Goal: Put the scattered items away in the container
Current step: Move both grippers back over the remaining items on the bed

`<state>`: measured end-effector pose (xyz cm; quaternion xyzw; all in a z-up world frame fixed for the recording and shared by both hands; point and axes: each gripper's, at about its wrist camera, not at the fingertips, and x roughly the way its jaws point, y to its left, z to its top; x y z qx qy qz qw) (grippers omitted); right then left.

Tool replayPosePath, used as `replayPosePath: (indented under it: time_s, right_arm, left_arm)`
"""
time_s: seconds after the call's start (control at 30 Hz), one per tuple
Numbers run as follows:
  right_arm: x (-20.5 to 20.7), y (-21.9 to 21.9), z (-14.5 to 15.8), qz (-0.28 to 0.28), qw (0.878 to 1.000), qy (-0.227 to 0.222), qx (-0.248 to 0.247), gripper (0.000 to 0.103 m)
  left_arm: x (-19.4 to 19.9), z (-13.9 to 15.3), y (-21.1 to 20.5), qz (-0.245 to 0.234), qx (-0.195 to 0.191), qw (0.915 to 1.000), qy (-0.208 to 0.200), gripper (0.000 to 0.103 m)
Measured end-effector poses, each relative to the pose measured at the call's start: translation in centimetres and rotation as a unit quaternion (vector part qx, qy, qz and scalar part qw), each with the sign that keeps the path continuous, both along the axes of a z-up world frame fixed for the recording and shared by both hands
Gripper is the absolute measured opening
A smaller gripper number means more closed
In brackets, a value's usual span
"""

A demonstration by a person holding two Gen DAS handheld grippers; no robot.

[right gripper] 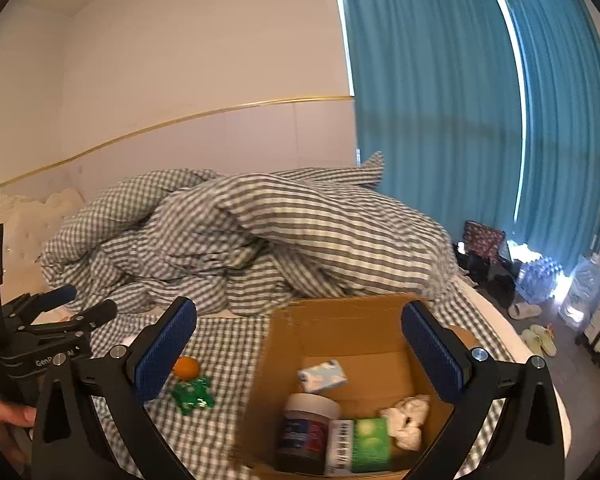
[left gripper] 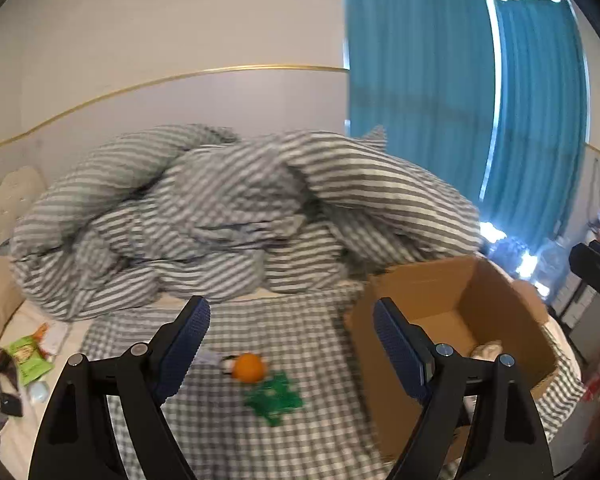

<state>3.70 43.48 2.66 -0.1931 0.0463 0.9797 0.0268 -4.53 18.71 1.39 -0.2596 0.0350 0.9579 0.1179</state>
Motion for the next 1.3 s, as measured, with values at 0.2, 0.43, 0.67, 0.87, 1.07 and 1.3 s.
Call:
replayPosePath:
  time_s: [0.2,0.43,0.67,0.87,1.07,1.3]
  right_arm:
    - [-1.2,-5.5,0.8,0.037,0.999,0.007,0.001,0.103]
    - [-2.8,-11.9,0.9,0.086,0.996,0.001,0.016,0.103]
    - [-4.3,-16.7,0.7,0.114,0.993,-0.004,0.024,0.103]
    - [-6.0,-19.9,-0.9,0.131,0.991,-0.021,0.034,0.103]
    - [-8.3,-21.3,-4.8,0.134,0.988,-0.057,0.049,0.103]
    - [-11.6,-21.4,-9.7,0.134,0.984,-0.102,0.059,0.103]
  left_arm:
    - [0.3,0.8,-7.4,0.051,0.003,0.9987,0.007,0.087]
    - [0.9,1.6,-15.9,0.110,0.016,0.9937,0.014,0.087]
    - [1.0,0.7,-22.4,0.155,0.024,0.9877,0.003,0.087]
    - [0.5,-1.3,-25.0,0.171,0.025,0.9849,-0.012,0.087]
    - [-1.8,-4.9,-25.7,0.174,0.021,0.9834,-0.046,0.087]
    - [-5.0,-9.3,-25.4,0.174,0.014,0.9817,-0.078,0.087]
